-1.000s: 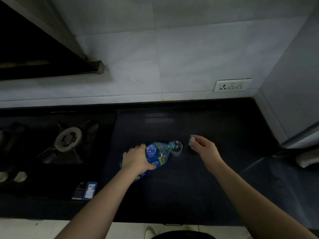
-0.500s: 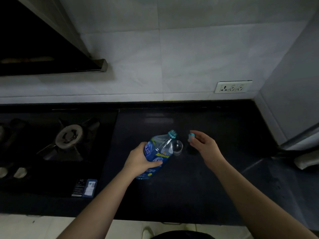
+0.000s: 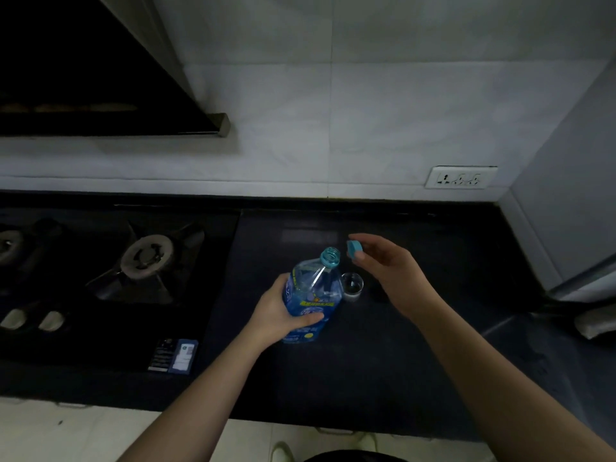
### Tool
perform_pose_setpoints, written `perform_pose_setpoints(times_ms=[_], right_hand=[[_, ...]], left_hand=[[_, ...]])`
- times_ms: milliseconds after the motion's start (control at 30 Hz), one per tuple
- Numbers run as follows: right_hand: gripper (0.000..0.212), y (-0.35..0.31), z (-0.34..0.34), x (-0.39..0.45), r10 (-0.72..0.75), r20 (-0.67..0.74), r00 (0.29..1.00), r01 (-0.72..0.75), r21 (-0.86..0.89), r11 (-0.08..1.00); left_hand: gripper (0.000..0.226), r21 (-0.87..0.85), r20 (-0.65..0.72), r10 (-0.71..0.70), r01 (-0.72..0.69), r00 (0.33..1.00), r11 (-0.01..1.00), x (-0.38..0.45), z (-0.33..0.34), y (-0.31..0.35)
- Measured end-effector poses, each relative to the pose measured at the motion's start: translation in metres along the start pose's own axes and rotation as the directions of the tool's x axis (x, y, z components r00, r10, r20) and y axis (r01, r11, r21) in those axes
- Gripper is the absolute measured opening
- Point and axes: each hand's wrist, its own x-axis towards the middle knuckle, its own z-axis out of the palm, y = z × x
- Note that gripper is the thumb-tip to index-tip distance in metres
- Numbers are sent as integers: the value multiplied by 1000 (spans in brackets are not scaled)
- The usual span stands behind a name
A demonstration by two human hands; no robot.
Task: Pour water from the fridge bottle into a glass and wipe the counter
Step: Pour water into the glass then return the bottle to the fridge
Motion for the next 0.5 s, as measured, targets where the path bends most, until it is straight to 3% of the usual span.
perform_pose_setpoints(times_ms=[100, 267, 367, 500], right_hand=[[30, -13, 8, -1, -45, 60, 997, 49, -65, 997], [36, -28, 17, -1, -149, 168, 974, 198, -329, 923], [37, -36, 20, 1, -270, 311, 911, 399, -507, 764], [34, -43, 23, 7, -351, 496, 794, 605, -588, 537]], left_hand=[[78, -17, 14, 19, -19, 1000, 1000, -3, -4, -1], [80, -32, 30, 46, -45, 998, 998, -8, -12, 2], [80, -46, 30, 56, -55, 998, 997, -11, -19, 0], [78, -35, 15, 73, -73, 997, 997, -15, -24, -4]])
